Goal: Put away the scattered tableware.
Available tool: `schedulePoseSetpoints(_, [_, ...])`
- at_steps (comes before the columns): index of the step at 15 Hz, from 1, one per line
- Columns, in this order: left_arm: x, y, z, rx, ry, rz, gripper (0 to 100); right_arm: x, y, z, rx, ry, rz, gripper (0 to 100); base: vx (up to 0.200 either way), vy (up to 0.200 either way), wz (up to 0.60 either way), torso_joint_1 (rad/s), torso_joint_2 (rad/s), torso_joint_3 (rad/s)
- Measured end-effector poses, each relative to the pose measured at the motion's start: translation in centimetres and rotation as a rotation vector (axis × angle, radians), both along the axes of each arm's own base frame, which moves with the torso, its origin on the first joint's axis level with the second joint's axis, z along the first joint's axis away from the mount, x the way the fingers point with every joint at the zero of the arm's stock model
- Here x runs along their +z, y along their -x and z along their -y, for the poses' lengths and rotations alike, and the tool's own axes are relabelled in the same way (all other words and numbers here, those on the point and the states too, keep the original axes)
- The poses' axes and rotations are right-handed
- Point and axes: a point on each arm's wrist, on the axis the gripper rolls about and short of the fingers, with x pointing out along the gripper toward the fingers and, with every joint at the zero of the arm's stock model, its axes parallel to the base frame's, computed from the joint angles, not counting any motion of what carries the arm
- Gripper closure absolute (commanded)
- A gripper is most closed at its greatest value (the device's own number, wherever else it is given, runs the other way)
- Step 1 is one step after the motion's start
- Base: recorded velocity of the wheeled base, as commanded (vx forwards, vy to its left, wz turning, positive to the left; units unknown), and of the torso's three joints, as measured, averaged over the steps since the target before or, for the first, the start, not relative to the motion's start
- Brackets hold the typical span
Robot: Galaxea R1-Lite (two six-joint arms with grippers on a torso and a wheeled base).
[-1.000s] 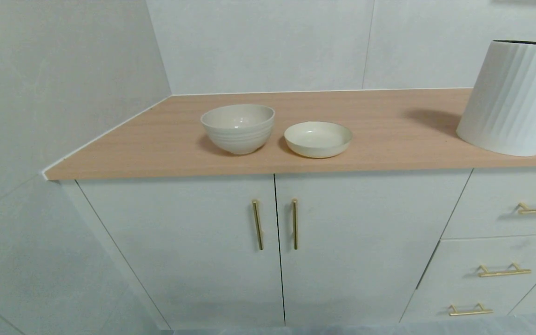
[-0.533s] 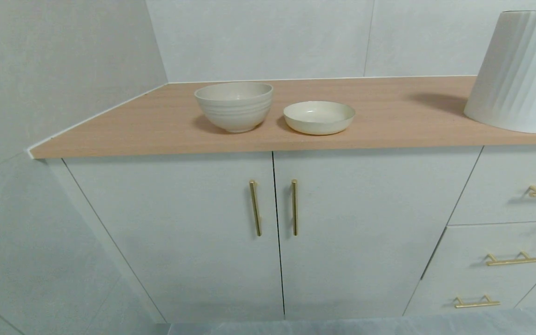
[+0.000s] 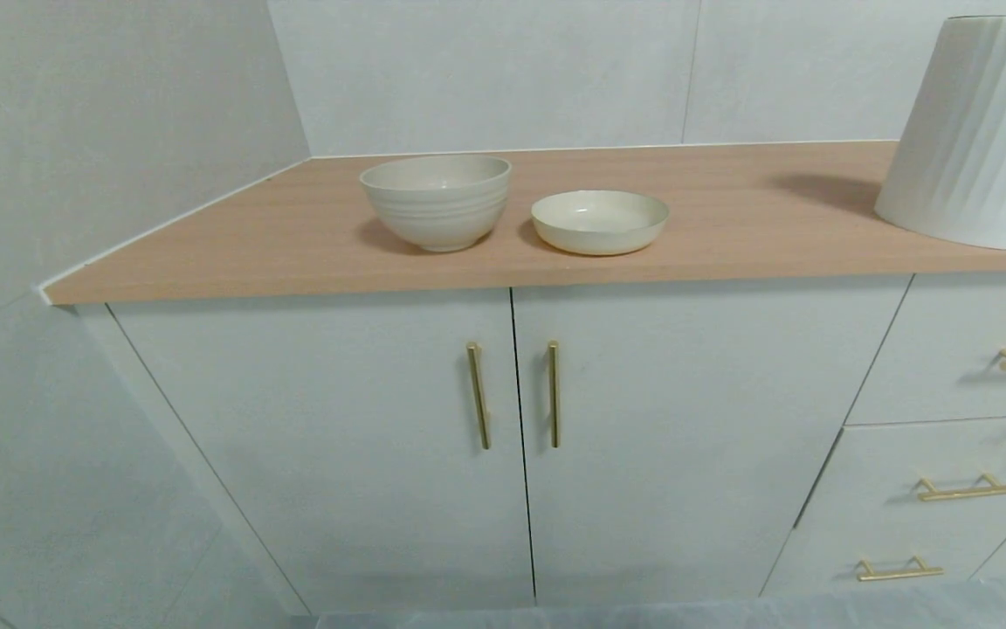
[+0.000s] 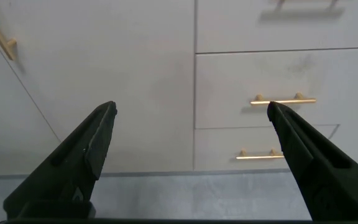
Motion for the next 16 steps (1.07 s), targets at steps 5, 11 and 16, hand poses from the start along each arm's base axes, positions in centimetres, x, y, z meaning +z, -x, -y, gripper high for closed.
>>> schedulePoseSetpoints(5, [0.0,0.0,0.0,0.000,0.000,0.000,0,0.0,0.0,0.0,-0.001,0.000,0.000,0,0.000,0.000,0.00,0.000,0.00,0.000])
schedulePoseSetpoints(11, [0.0,0.0,0.0,0.000,0.000,0.002,0,0.1,0.0,0.0,0.004,0.007,0.003,0,0.000,0.000,0.00,0.000,0.00,0.000])
schedulePoseSetpoints(16, [0.0,0.0,0.0,-0.001,-0.004,0.000,0,4.2,0.8,-0.4,0.203,-0.047,0.083,0,0.000,0.000,0.00,0.000,0.00,0.000])
